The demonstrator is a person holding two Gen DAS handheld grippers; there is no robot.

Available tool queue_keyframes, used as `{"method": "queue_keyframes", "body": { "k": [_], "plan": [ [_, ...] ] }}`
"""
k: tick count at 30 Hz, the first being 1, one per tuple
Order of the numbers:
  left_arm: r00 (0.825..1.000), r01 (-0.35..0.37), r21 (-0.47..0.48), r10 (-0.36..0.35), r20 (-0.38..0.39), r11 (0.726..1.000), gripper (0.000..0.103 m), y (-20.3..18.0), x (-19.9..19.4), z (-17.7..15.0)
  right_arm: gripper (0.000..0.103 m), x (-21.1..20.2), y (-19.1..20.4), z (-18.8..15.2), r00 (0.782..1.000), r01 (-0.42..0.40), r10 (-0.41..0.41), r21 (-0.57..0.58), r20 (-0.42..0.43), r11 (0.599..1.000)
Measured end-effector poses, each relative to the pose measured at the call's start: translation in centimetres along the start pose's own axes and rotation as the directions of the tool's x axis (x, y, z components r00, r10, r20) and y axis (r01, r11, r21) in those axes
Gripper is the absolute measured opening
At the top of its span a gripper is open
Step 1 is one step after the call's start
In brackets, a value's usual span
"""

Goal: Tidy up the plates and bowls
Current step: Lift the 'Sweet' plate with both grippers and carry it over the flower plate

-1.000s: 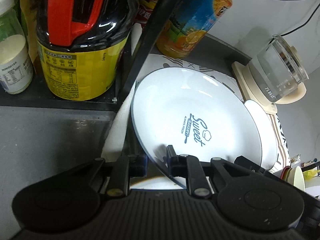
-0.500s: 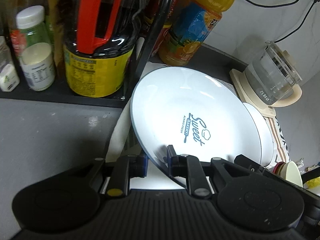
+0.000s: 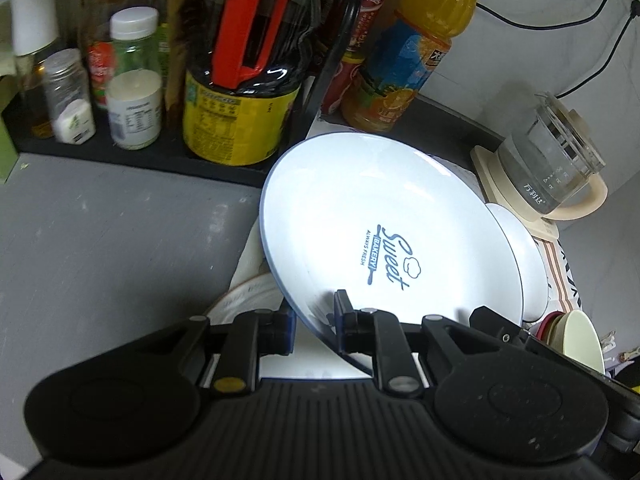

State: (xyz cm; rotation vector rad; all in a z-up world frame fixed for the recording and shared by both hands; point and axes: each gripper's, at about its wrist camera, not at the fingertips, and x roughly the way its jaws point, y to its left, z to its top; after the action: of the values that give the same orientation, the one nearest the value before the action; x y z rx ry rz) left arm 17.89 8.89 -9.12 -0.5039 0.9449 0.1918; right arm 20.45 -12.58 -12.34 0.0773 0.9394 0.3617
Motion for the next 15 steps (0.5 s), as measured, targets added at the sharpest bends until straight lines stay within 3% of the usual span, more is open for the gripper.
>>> {"method": "queue_keyframes", "body": {
  "k": [15],
  "plan": [
    [0.998,-0.060,-0.083,0.061,0.010,0.995,0.017,0.2,-2.6,-5.2,0.014,-1.6,-1.1,-3.5,0.997,-0.068,0.065,-0.063,-0.042,0.996]
  ]
}}
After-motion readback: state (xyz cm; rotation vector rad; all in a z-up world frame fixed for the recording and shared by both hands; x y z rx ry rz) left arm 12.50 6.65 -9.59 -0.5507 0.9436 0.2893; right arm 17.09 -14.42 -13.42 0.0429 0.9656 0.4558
